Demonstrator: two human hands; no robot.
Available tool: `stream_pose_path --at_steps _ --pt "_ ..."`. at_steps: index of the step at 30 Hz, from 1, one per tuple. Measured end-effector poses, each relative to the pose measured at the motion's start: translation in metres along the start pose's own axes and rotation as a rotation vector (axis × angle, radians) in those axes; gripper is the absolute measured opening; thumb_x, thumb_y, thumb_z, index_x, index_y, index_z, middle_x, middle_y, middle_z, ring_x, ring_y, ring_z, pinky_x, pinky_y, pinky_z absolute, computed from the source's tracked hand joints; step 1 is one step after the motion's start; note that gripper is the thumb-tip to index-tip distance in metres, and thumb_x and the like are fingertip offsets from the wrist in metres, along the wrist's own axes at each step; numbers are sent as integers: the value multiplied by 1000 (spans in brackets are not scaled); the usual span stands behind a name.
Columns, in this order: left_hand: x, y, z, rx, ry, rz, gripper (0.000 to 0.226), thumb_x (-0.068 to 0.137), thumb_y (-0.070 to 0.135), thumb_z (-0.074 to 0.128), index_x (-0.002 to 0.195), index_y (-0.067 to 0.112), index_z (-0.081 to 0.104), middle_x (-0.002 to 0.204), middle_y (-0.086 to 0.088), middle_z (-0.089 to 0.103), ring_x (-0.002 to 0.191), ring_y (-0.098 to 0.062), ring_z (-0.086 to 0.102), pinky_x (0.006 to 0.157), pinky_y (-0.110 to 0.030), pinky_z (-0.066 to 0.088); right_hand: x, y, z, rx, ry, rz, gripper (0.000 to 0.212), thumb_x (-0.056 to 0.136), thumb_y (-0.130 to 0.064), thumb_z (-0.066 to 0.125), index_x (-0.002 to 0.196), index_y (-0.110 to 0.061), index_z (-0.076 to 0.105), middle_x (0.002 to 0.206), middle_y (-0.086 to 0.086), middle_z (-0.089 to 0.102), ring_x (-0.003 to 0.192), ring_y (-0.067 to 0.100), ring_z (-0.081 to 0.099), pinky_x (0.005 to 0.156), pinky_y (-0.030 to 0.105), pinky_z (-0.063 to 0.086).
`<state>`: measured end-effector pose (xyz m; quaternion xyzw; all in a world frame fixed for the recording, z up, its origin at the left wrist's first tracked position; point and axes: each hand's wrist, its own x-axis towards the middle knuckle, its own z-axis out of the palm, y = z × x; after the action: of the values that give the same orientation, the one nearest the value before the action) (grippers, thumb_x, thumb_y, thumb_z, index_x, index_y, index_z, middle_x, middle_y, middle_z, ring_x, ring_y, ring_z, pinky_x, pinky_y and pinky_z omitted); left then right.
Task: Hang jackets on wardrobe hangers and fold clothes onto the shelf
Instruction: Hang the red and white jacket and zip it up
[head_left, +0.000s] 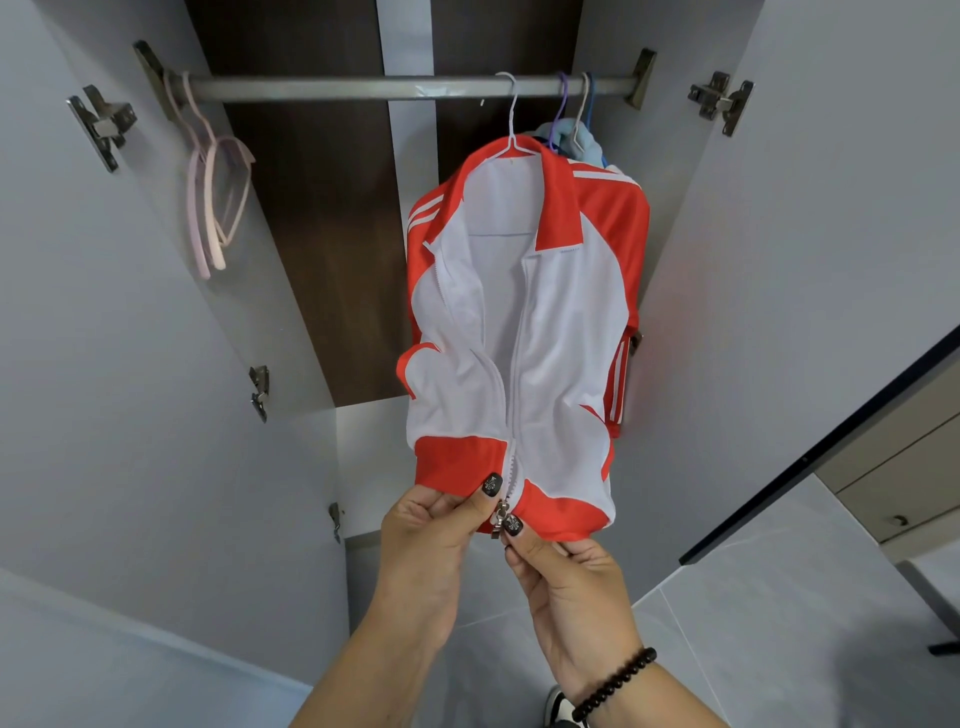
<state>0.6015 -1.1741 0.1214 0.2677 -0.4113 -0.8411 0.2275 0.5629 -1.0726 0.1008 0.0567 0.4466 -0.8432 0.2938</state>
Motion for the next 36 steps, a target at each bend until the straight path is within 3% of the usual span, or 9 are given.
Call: stream_pose_path --at_steps 5,9,12,14,19,25,30,33,36 --pt "2 0 -2 17 5 6 32 66 7 73 98 6 73 95 -14 75 84 -21 71 72 -25 56 0 2 3 14 28 1 72 17 -35 98 78 -4 78 79 14 72 65 16 65 60 20 54" --pt "1 -1 -2 18 2 4 37 65 7 74 102 6 72 100 -14 74 95 -25 71 85 -32 53 1 2 2 44 64 3 70 18 -31 98 78 -3 77 79 15 72 65 17 66 62 21 55" --pt "1 -2 -4 38 -6 6 37 67 7 74 105 5 71 101 -15 74 99 -27 70 90 -36 51 1 -1 2 54 70 17 50 33 -18 94 78 -2 77 78 16 71 65 17 65 61 22 55" --pt "1 -2 -4 55 -13 19 38 68 6 74 105 4 71 102 -15 74 99 -27 70 89 -35 52 0 -2 5 63 83 30 33 44 -10 82 75 -3 77 79 17 71 64 17 65 60 22 55" --pt "1 -1 -4 67 -30 63 37 66 4 73 103 4 72 100 -15 74 95 -24 72 76 -23 55 -2 -8 10 86 112 68 26 46 -6 77 72 -1 75 74 15 70 59 15 65 56 20 54" --pt "1 -1 -9 80 -96 50 31 67 4 73 98 7 75 102 -17 73 97 -26 71 81 -26 56 -4 -14 12 106 108 77 19 64 5 66 82 3 69 74 13 70 59 13 66 55 18 55" --pt "-2 4 -8 170 -169 60 34 67 6 73 100 4 72 99 -15 74 96 -26 71 79 -25 56 0 -15 7 72 108 70 11 69 7 65 74 0 72 73 13 69 58 14 64 53 19 54" --pt "-1 9 -6 252 -159 94 25 73 0 73 97 4 73 94 -13 75 91 -25 72 76 -25 56 5 -27 10 -97 30 98 8 80 -6 65 75 0 69 68 12 66 54 12 61 50 20 51" --pt "2 10 -6 363 -138 124 15 76 -3 74 90 3 73 84 -16 74 81 -31 71 73 -27 57 15 -42 10 -419 -76 247 37 95 -34 50 79 -5 67 68 10 63 55 13 53 50 23 41"
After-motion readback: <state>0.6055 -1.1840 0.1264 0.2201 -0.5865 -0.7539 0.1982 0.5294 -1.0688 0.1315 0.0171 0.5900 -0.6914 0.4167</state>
